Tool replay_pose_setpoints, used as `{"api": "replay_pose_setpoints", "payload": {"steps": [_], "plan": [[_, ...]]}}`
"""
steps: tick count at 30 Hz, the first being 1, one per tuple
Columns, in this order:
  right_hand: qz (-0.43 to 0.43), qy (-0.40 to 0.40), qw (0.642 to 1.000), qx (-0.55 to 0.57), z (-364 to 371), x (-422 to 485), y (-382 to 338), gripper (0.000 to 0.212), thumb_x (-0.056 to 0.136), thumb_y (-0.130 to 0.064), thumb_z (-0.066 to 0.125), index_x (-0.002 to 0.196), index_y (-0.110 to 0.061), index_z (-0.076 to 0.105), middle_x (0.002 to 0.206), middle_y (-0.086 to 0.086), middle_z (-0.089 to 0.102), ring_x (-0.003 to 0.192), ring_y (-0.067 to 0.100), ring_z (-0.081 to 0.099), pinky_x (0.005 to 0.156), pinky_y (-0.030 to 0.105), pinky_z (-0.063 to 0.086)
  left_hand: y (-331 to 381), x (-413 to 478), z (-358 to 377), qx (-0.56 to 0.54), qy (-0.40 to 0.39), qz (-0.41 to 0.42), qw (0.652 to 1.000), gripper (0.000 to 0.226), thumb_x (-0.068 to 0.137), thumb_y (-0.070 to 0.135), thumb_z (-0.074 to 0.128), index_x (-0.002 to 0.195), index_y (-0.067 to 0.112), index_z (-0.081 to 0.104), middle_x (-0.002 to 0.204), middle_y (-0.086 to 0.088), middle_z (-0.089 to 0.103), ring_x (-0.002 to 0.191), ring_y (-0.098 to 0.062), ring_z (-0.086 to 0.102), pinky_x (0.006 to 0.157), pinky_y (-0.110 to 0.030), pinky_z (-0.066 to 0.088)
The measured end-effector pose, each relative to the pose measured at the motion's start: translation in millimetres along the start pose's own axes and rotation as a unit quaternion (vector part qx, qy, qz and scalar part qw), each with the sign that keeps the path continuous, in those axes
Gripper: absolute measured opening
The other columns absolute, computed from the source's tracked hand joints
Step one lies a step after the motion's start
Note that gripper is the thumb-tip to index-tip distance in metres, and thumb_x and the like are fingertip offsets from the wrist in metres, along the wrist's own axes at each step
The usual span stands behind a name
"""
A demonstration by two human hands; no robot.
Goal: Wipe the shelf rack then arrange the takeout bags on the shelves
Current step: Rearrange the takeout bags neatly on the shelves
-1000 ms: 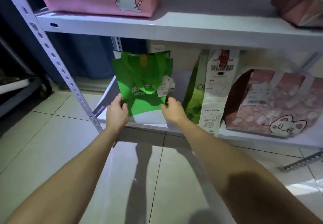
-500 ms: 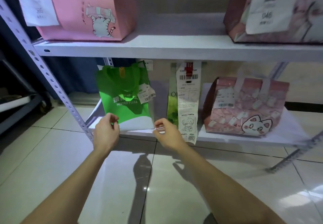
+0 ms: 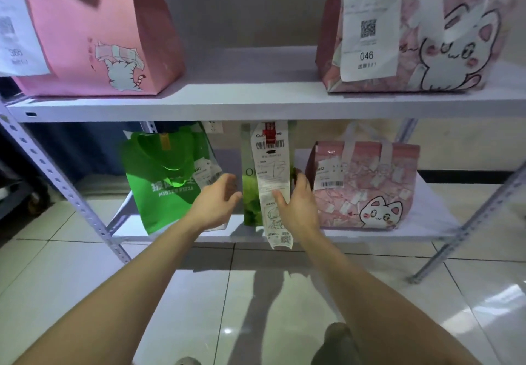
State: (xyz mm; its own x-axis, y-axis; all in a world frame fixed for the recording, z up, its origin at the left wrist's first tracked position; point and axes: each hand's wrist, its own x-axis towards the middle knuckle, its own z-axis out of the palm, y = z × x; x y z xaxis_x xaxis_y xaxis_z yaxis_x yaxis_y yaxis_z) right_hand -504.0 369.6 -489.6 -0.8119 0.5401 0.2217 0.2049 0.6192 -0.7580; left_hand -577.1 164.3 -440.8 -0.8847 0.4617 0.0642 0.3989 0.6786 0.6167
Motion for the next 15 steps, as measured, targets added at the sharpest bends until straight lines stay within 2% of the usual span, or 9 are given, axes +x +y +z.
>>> {"api": "replay_pose_setpoints", "payload": {"steps": [4, 8, 15], "plan": [[0.046, -0.095, 0.994, 0.038, 4.3, 6.3, 0.0, 0.028, 0.109, -0.033, 0.057, 0.133, -0.019, 0.057, 0.132, 0.000, 0.072, 0.115, 0.023, 0.072, 0.094, 0.045, 0.063, 4.5, 11.1, 11.6, -0.022, -0.015, -0.036, 0.999, 0.031, 0.111, 0.024, 0.059, 0.140, 0.011, 0.059, 0.137, -0.007, 0.073, 0.126, -0.032, 0.069, 0.110, -0.047, 0.054], [0.039, -0.101, 0.993, 0.036, 2.2, 6.9, -0.1, 0.025, 0.109, -0.029, 0.057, 0.133, -0.024, 0.061, 0.130, -0.004, 0.073, 0.111, 0.021, 0.072, 0.093, 0.047, 0.063, 7.0, 23.4, 11.5, -0.076, 0.001, -0.065, 0.995, 0.028, 0.112, 0.020, 0.059, 0.139, 0.014, 0.061, 0.137, -0.006, 0.073, 0.125, -0.030, 0.069, 0.109, -0.051, 0.056], [0.022, -0.094, 0.995, 0.000, -9.0, -9.2, 3.4, 0.015, 0.109, -0.030, 0.057, 0.121, -0.026, 0.064, 0.112, -0.006, 0.076, 0.095, 0.017, 0.071, 0.082, 0.045, 0.063, -1.6, 3.4, 4.4, -0.075, -0.020, -0.007, 0.997, 0.040, 0.110, 0.011, 0.063, 0.143, 0.033, 0.063, 0.130, 0.010, 0.077, 0.114, -0.018, 0.076, 0.103, -0.050, 0.063]]}}
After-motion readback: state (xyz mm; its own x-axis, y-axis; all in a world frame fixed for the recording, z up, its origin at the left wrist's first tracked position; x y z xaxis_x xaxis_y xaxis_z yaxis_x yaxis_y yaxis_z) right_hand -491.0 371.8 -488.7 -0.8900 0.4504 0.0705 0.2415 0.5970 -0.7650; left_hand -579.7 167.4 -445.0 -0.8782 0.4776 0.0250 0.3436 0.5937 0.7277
